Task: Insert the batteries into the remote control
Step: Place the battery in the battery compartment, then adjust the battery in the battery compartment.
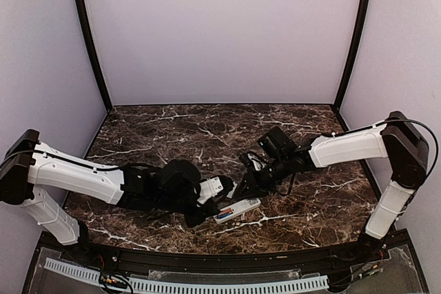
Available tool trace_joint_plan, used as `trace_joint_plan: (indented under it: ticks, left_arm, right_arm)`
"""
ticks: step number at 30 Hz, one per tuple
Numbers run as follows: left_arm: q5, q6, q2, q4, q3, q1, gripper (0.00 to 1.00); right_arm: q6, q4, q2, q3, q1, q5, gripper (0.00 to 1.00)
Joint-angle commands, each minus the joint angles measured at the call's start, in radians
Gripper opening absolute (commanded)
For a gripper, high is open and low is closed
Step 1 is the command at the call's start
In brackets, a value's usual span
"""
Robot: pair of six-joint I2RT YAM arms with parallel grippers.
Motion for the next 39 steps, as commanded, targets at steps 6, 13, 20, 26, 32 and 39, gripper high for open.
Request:
trace_joint_plan:
  ticks: [6, 13, 20, 26, 32, 39]
  left_arm:
    - [0.034, -0.018, 0.032, -0.059, -0.024, 0.007, 0.05]
    - [0.044, -0.014, 0.074, -0.034, -0.010, 0.007, 0.00]
    - [0.039, 0.001, 0.110, -0.012, 0.009, 0.007, 0.00]
    - [0.035, 0.027, 0.120, -0.019, 0.013, 0.011, 0.00]
    - [0.032, 0.042, 0.124, -0.019, 0.017, 0.021, 0.00]
    - [0.044, 0.060, 0.142, -0.014, 0.028, 0.027, 0.00]
  right_arm:
    - [-0.047, -0.285, -0.021, 0.099, -0.018, 0.280, 0.28]
    - [-0.022, -0.292, -0.014, 0.057, -0.035, 0.304, 0.29]
    - [-0.031, -0.275, 0.014, 0.057, -0.051, 0.301, 0.33]
    - [-0.037, -0.246, 0.033, 0.048, -0.054, 0.267, 0.32]
    - [-0.037, -0.222, 0.043, 0.041, -0.055, 0.242, 0.29]
    - [-0.029, -0.201, 0.048, 0.027, -0.055, 0.223, 0.27]
